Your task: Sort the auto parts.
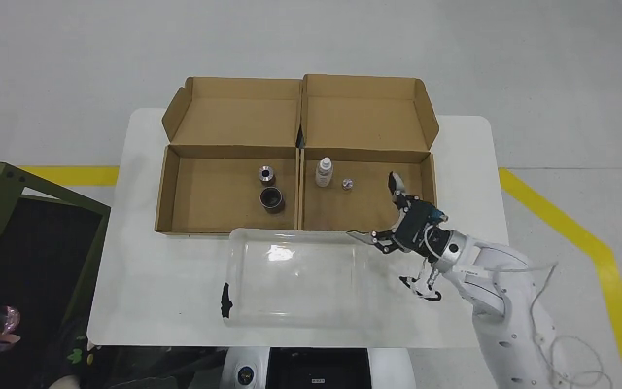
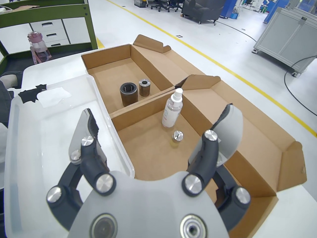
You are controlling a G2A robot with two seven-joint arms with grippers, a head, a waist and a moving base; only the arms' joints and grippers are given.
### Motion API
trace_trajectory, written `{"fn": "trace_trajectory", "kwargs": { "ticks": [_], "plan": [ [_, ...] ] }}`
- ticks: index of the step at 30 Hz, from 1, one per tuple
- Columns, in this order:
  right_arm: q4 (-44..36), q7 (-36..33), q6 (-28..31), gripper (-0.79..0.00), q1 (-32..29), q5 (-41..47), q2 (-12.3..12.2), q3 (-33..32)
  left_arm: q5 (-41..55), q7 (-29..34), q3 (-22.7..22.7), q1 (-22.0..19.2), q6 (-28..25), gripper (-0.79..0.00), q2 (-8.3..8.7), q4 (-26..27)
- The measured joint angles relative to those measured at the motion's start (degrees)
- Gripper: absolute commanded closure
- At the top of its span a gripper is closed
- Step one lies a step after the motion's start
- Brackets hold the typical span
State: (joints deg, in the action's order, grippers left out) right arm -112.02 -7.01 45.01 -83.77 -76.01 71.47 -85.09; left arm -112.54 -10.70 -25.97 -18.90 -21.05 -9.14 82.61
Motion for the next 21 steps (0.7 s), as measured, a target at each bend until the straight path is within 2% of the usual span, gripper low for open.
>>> {"fn": "trace_trajectory", "kwargs": {
  "ticks": [21],
  "plan": [
    [6.04, 15.67, -2.24, -0.785, -9.34, -1.46, -2.05, -13.29, 0.0, 0.0, 0.0, 0.0, 0.0, -0.785, 0.0, 0.0]
  ]
}}
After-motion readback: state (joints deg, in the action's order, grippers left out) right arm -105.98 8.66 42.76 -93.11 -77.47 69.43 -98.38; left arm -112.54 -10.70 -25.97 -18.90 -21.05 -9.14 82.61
